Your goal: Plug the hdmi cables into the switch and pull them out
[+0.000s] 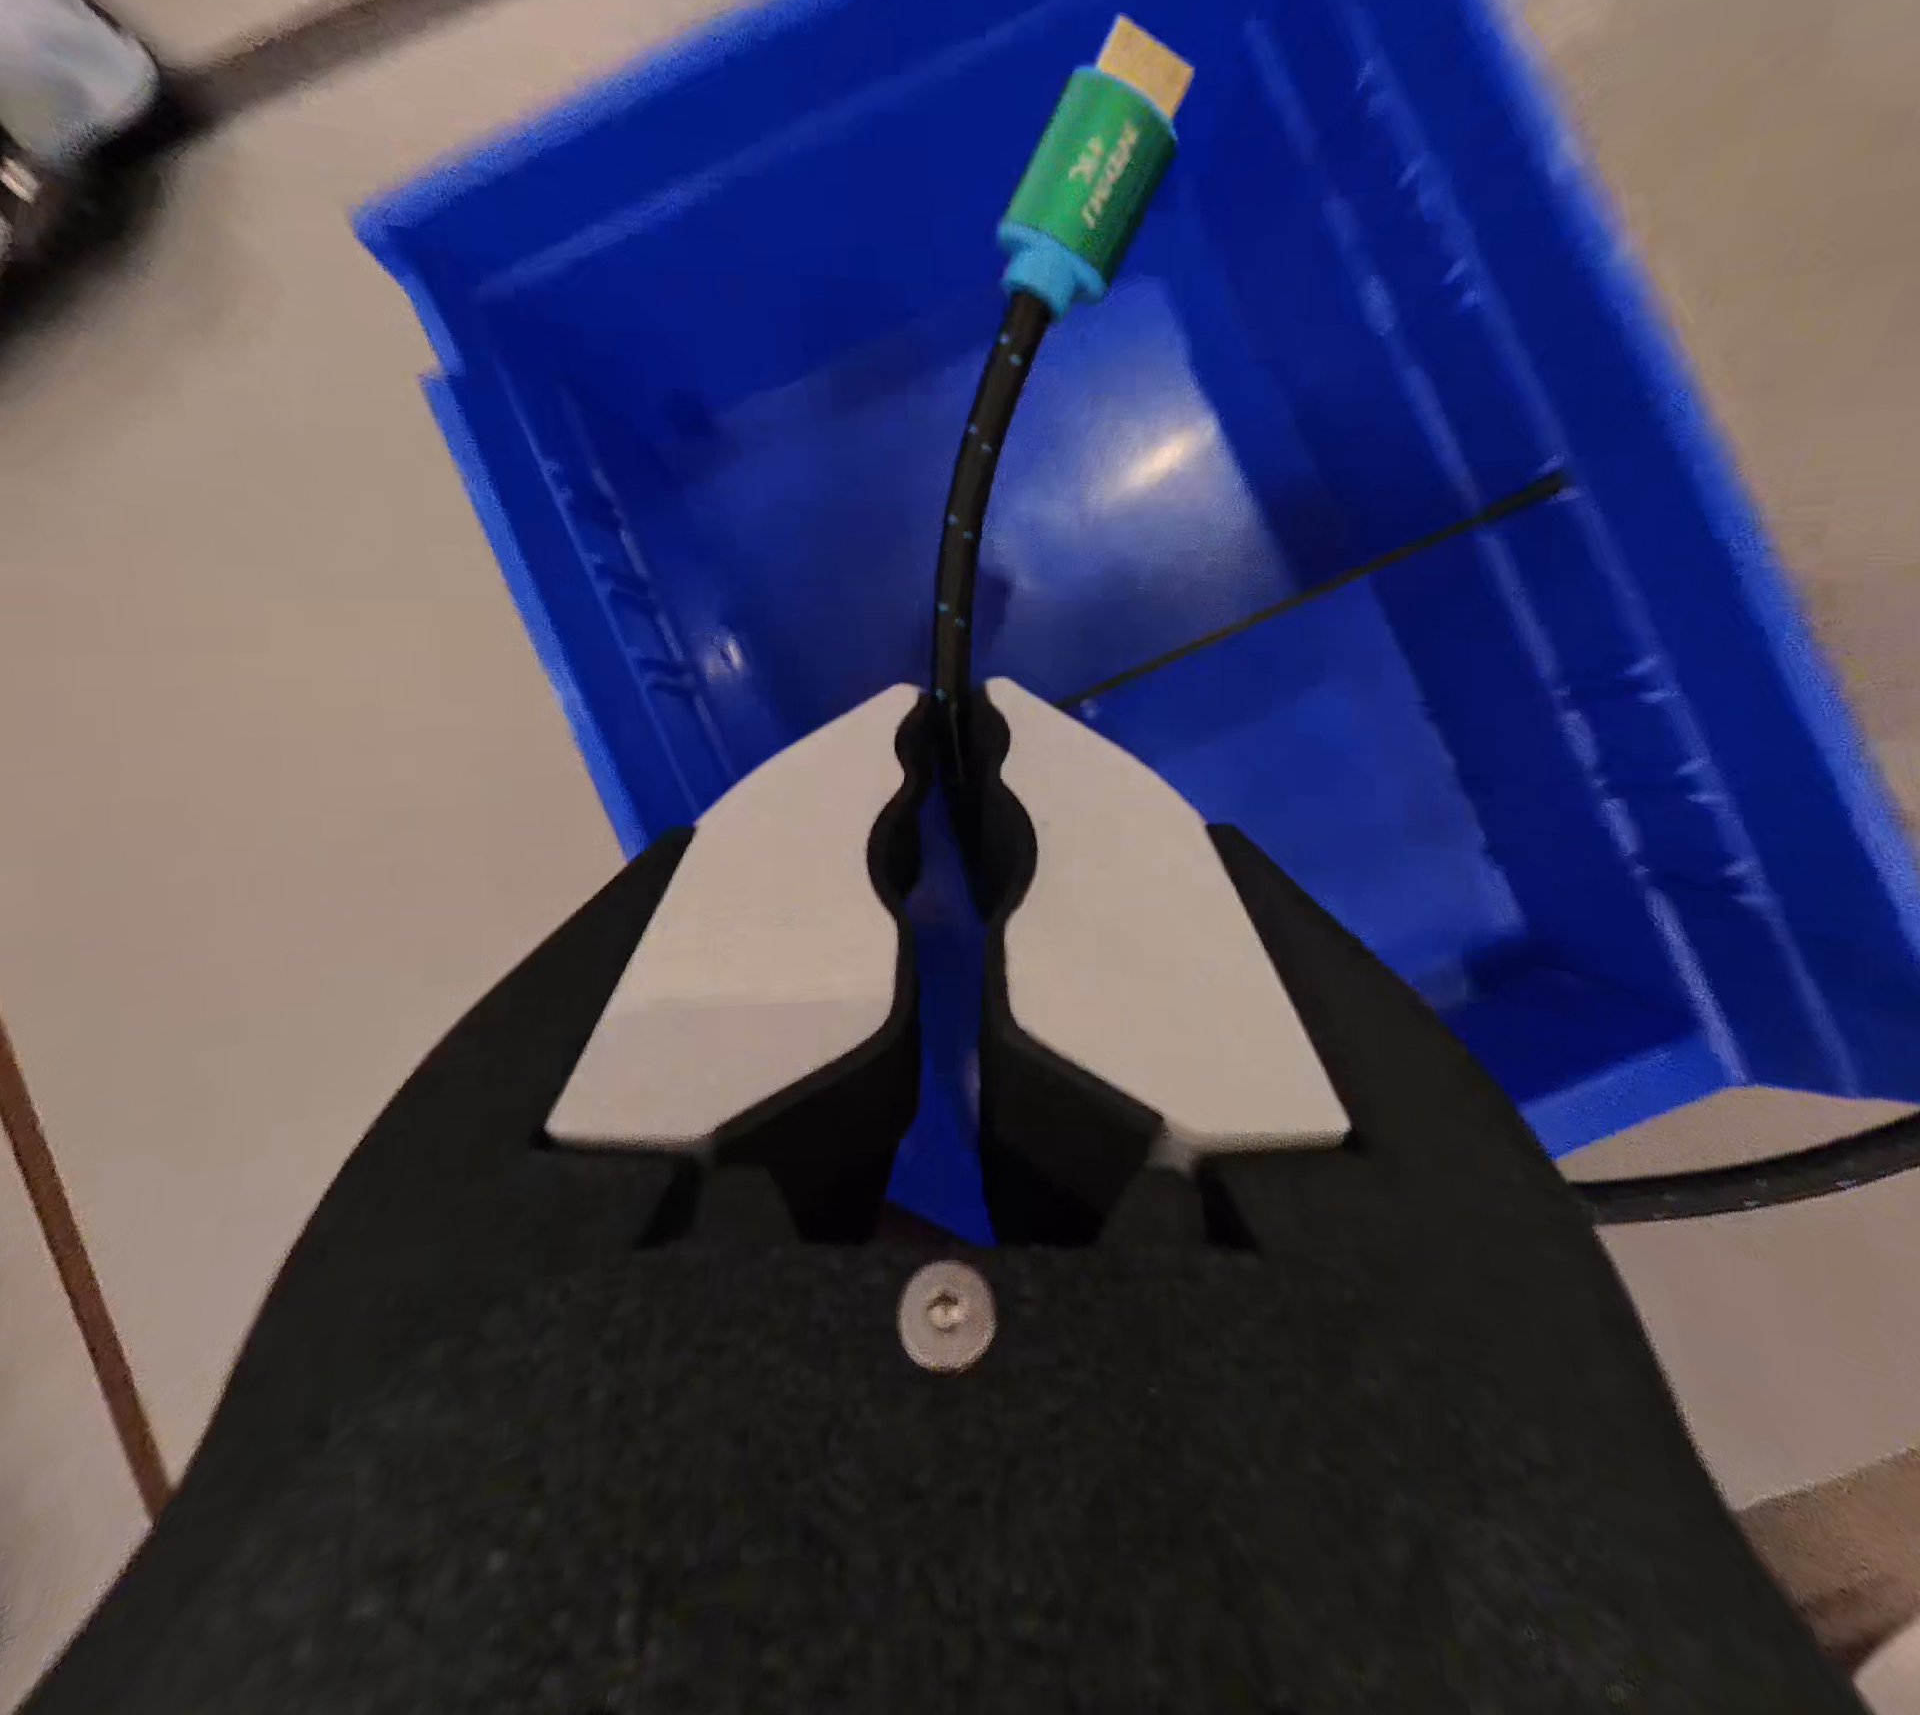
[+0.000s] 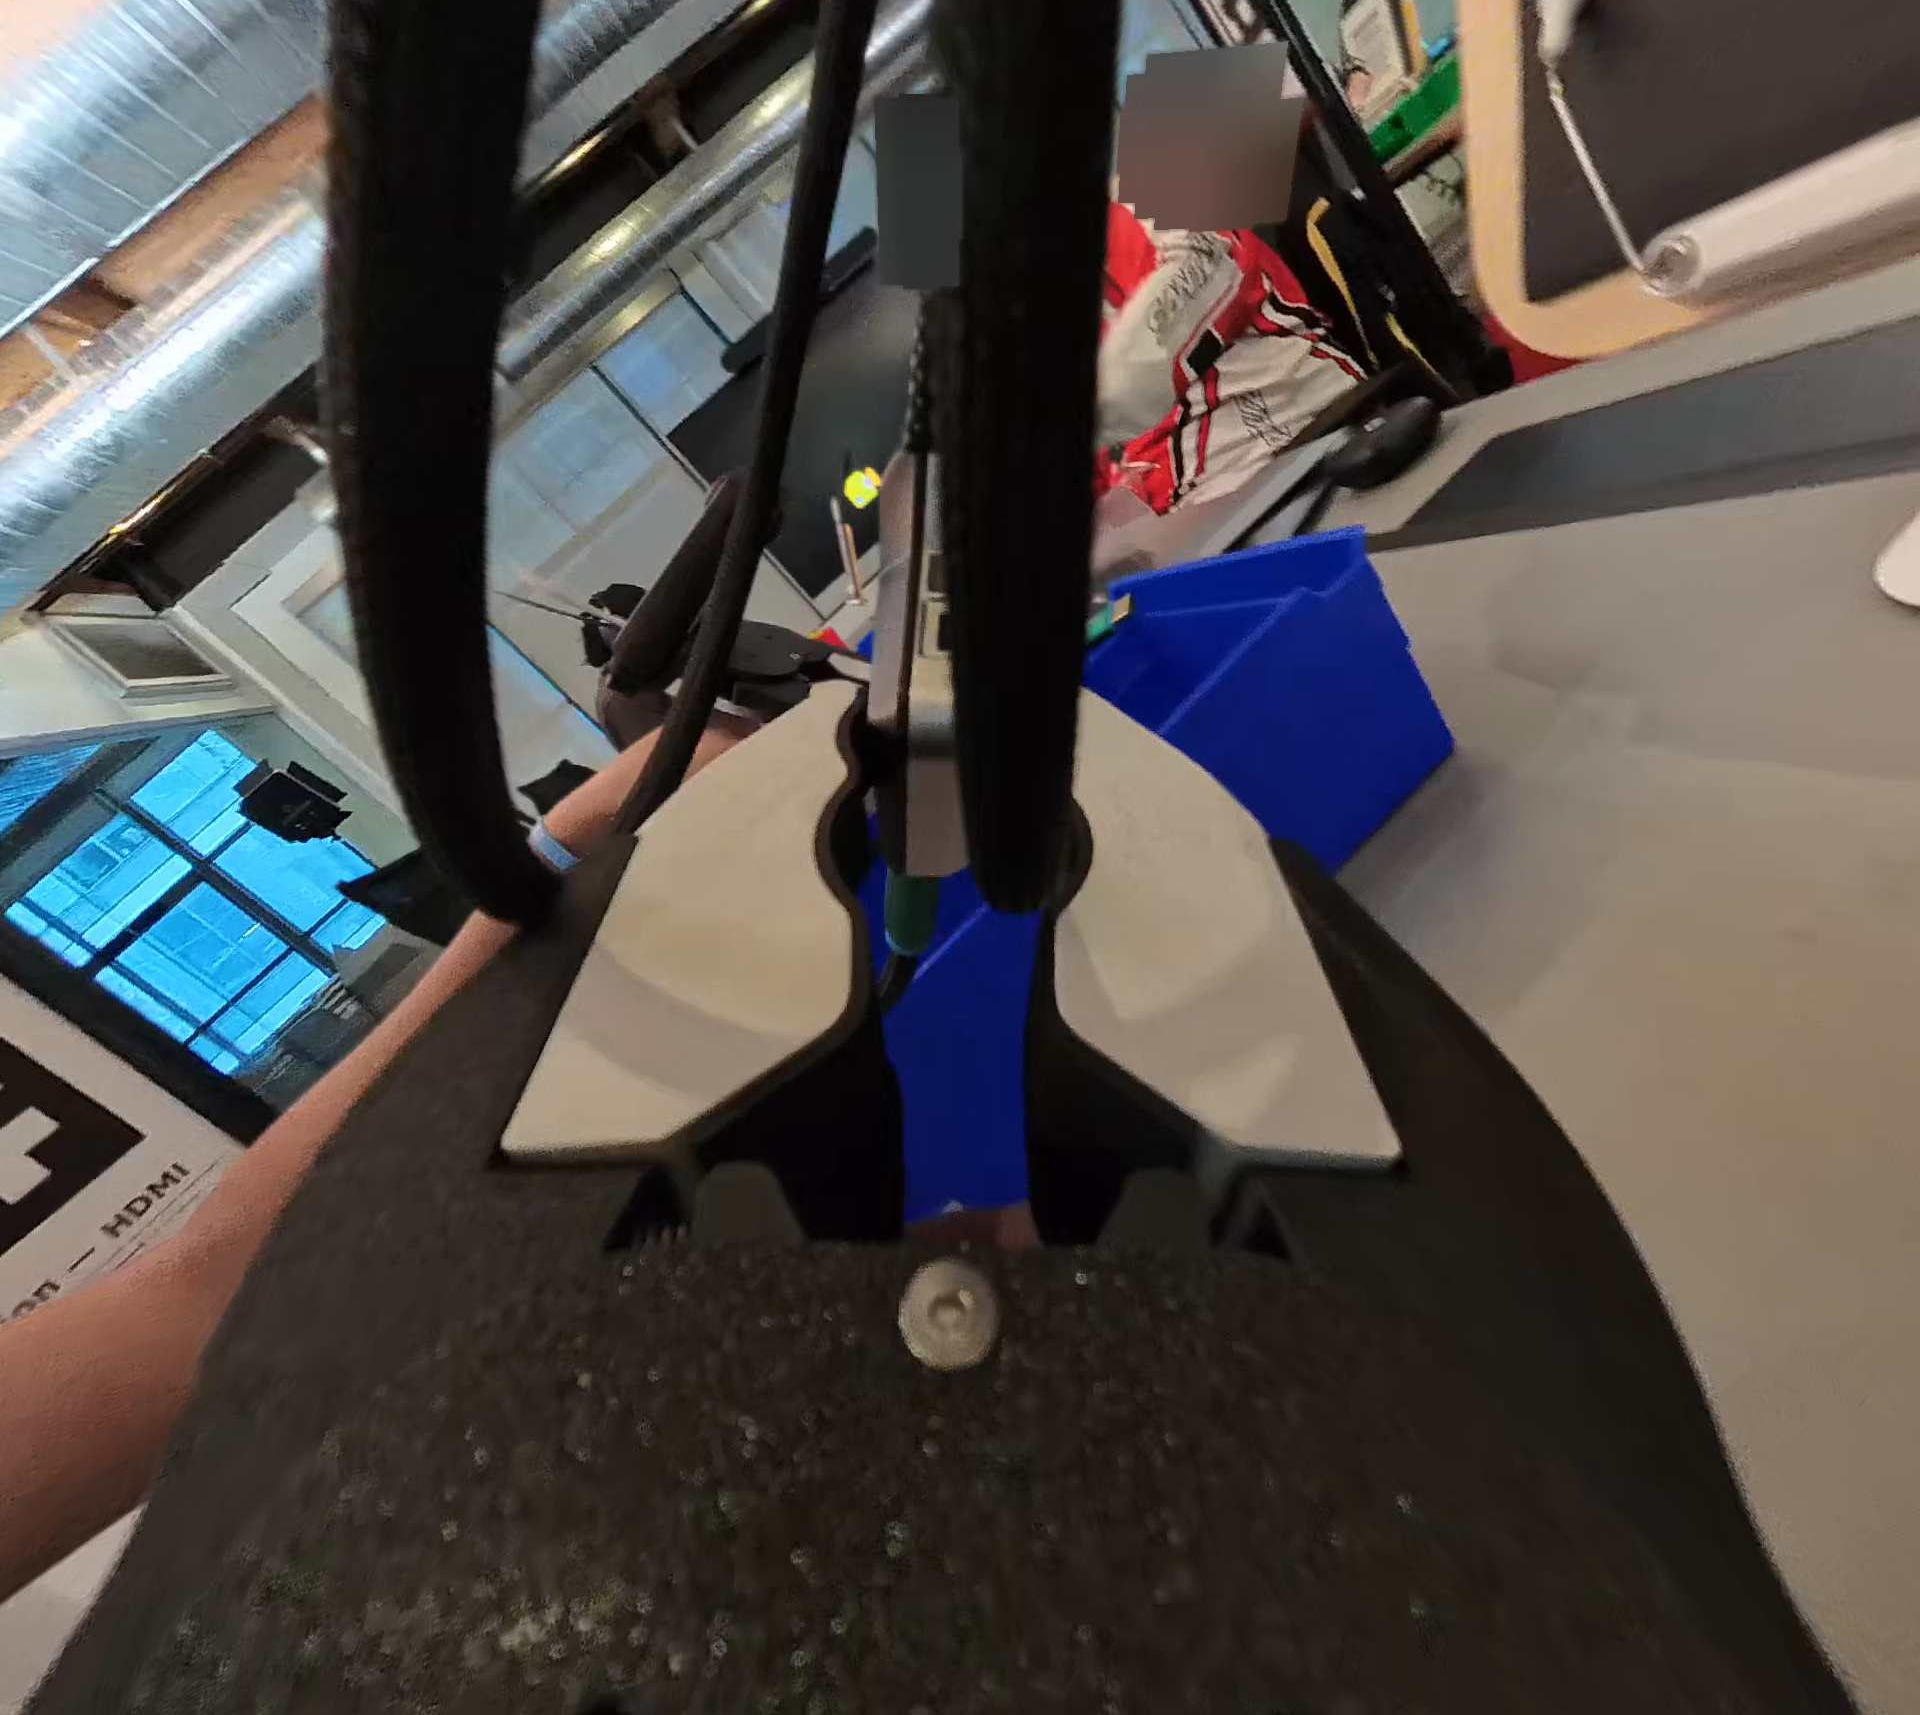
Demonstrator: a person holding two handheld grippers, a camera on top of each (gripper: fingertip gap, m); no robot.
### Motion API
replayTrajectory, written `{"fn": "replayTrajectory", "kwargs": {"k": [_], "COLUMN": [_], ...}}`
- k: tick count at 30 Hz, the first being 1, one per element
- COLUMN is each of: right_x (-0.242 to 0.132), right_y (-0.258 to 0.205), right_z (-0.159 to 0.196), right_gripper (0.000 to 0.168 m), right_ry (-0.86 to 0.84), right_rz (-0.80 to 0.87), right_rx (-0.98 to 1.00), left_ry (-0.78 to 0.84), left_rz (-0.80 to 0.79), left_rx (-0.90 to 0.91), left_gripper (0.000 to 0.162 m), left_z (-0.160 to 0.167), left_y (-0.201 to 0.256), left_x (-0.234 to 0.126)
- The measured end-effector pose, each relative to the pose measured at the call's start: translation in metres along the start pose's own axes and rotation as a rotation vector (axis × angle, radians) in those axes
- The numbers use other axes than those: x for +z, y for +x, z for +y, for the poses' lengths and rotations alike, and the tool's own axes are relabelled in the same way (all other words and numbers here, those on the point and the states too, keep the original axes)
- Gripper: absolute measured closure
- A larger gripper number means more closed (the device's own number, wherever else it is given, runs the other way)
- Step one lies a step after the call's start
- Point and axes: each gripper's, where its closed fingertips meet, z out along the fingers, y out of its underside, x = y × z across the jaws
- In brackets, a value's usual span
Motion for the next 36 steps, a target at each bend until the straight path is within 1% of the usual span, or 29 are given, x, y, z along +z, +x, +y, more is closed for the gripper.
{"fn": "replayTrajectory", "kwargs": {"k": [1, 5, 7, 9, 11, 13, 15, 17, 19, 20, 21, 23, 25, 26, 28, 29, 30, 32, 34, 35, 36], "right_x": [-0.002, -0.026, -0.047, -0.069, -0.088, -0.102, -0.112, -0.121, -0.131, -0.137, -0.144, -0.158, -0.168, -0.172, -0.175, -0.174, -0.172, -0.168, -0.166, -0.165, -0.165], "right_y": [-0.007, -0.026, -0.03, -0.03, -0.029, -0.029, -0.029, -0.027, -0.02, -0.015, -0.011, -0.005, -0.001, 0.002, 0.003, 0.002, 0.001, -0.003, -0.006, -0.006, -0.006], "right_z": [-0.003, -0.024, -0.036, -0.046, -0.052, -0.053, -0.047, -0.035, -0.025, -0.02, -0.016, -0.009, -0.005, -0.004, -0.001, 0.0, 0.002, 0.005, 0.009, 0.012, 0.014], "right_gripper": [0.14, 0.141, 0.14, 0.141, 0.141, 0.141, 0.141, 0.142, 0.142, 0.142, 0.142, 0.142, 0.142, 0.142, 0.142, 0.142, 0.142, 0.141, 0.142, 0.142, 0.141], "right_ry": [0.007, 0.061, 0.083, 0.084, 0.086, 0.075, 0.05, 0.009, -0.019, -0.023, -0.024, -0.017, -0.006, 0.001, -0.001, -0.005, -0.008, -0.021, -0.038, -0.049, -0.06], "right_rz": [-0.015, -0.027, -0.016, -0.009, -0.018, -0.017, -0.009, 0.03, 0.087, 0.119, 0.143, 0.174, 0.187, 0.203, 0.2, 0.189, 0.183, 0.165, 0.156, 0.153, 0.146], "right_rx": [-0.016, -0.039, -0.024, 0.034, 0.131, 0.227, 0.278, 0.272, 0.251, 0.254, 0.266, 0.294, 0.34, 0.36, 0.398, 0.417, 0.429, 0.437, 0.439, 0.442, 0.451], "left_ry": [0.056, 0.265, 0.376, 0.455, 0.462, 0.439, 0.395, 0.354, 0.327, 0.314, 0.306, 0.339, 0.4, 0.449, 0.523, 0.544, 0.57, 0.602, 0.562, 0.557, 0.571], "left_rz": [0.004, 0.084, 0.18, 0.283, 0.347, 0.384, 0.368, 0.309, 0.255, 0.244, 0.25, 0.264, 0.276, 0.268, 0.242, 0.22, 0.215, 0.237, 0.344, 0.369, 0.394], "left_rx": [-0.005, 0.003, 0.063, 0.149, 0.215, 0.273, 0.282, 0.282, 0.319, 0.332, 0.345, 0.343, 0.336, 0.354, 0.463, 0.521, 0.566, 0.606, 0.618, 0.621, 0.633], "left_gripper": [0.155, 0.155, 0.155, 0.156, 0.155, 0.156, 0.156, 0.154, 0.151, 0.141, 0.134, 0.125, 0.122, 0.121, 0.113, 0.11, 0.111, 0.109, 0.1, 0.096, 0.096], "left_z": [-0.011, -0.046, -0.055, -0.05, -0.032, -0.012, 0.004, 0.014, 0.02, 0.021, 0.02, 0.009, -0.01, -0.02, -0.034, -0.038, -0.041, -0.047, -0.043, -0.044, -0.046], "left_y": [0.006, 0.04, 0.073, 0.115, 0.158, 0.205, 0.24, 0.261, 0.275, 0.282, 0.289, 0.296, 0.299, 0.301, 0.314, 0.322, 0.332, 0.345, 0.355, 0.356, 0.357], "left_x": [-0.011, -0.065, -0.096, -0.126, -0.14, -0.132, -0.108, -0.08, -0.054, -0.045, -0.04, -0.044, -0.056, -0.063, -0.071, -0.069, -0.065, -0.05, -0.03, -0.023, -0.019]}}
